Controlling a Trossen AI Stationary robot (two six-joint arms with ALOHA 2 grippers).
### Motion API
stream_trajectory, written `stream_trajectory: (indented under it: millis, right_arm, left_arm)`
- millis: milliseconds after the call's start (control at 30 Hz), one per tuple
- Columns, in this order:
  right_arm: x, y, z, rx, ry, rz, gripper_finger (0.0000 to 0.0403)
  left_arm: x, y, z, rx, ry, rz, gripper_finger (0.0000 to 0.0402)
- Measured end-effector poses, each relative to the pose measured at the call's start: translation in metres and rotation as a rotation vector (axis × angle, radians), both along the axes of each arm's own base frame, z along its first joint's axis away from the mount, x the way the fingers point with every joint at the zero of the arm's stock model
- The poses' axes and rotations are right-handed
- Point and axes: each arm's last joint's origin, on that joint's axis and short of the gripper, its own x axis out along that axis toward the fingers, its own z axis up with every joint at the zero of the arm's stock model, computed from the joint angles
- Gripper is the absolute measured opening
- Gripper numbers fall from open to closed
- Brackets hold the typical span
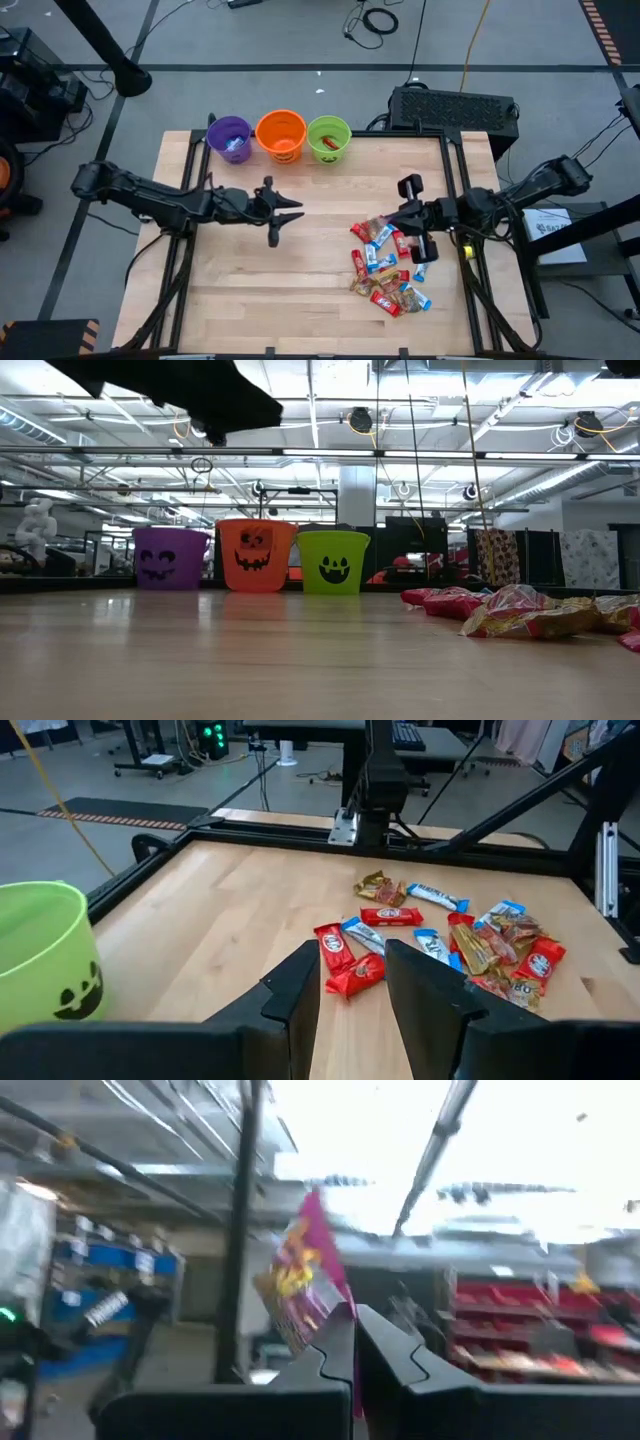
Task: Sort candy by brand, put in halloween buckets
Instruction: Put the violet candy into the orange bucket
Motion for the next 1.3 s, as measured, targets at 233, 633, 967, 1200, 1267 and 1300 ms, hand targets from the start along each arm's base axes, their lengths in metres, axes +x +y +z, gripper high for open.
stream_trajectory:
  millis: [233, 633, 967, 1200, 1267, 1300]
  right_arm:
    - [0.013, 0.000, -0.011, -0.002, 0.053, -0.088, 0.0000]
    - [0.030, -0.027, -0.046, 0.223, 0.380, -0.445, 0.0000]
    - [0.040, -0.025, -0.065, 0.270, 0.501, -0.334, 0.0000]
    - [0.047, -0.021, -0.076, 0.251, 0.556, -0.261, 0.0000]
    - [0.048, -0.020, -0.077, 0.246, 0.561, -0.240, 0.0000]
    - [0.048, -0.020, -0.077, 0.248, 0.560, -0.239, 0.0000]
  left_arm:
    - [0.009, -0.001, -0.004, -0.005, -0.032, -0.003, 0.0121]
    - [0.010, -0.002, 0.008, -0.013, -0.162, -0.014, 0.0121]
    - [0.013, 0.004, 0.016, 0.045, -0.251, -0.035, 0.0151]
    - [0.028, 0.001, 0.005, 0.122, -0.257, -0.114, 0.0223]
    - [0.036, 0.001, -0.001, 0.148, -0.229, -0.125, 0.0230]
    - [0.040, 0.001, -0.003, 0.154, -0.217, -0.145, 0.0232]
